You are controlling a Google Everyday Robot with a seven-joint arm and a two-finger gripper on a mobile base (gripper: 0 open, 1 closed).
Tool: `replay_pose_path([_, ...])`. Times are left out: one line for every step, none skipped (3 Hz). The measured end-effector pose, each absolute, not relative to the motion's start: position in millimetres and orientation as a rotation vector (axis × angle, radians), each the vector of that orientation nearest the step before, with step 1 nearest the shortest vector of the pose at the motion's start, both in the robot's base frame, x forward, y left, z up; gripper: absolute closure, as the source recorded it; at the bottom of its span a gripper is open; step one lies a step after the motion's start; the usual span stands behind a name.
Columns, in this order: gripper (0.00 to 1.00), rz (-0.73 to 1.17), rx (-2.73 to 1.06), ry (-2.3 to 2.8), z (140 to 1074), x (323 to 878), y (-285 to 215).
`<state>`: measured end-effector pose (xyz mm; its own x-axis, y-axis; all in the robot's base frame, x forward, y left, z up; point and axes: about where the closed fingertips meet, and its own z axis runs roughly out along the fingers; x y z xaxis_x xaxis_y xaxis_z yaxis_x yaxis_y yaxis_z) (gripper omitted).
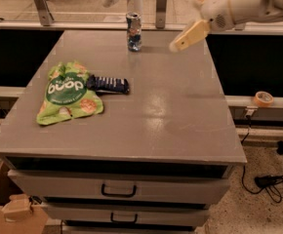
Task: Move rxbar blueberry near green rice chip bag
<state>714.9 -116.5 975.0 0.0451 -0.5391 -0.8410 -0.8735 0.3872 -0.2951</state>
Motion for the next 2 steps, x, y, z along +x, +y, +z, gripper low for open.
replay_pose_path([0.0, 0.153, -1.106, 1.629, 1033.2, 713.1, -215.4])
replay_pose_path([0.0, 0.157, -1.102, 1.627, 1031.2, 715.6, -213.6])
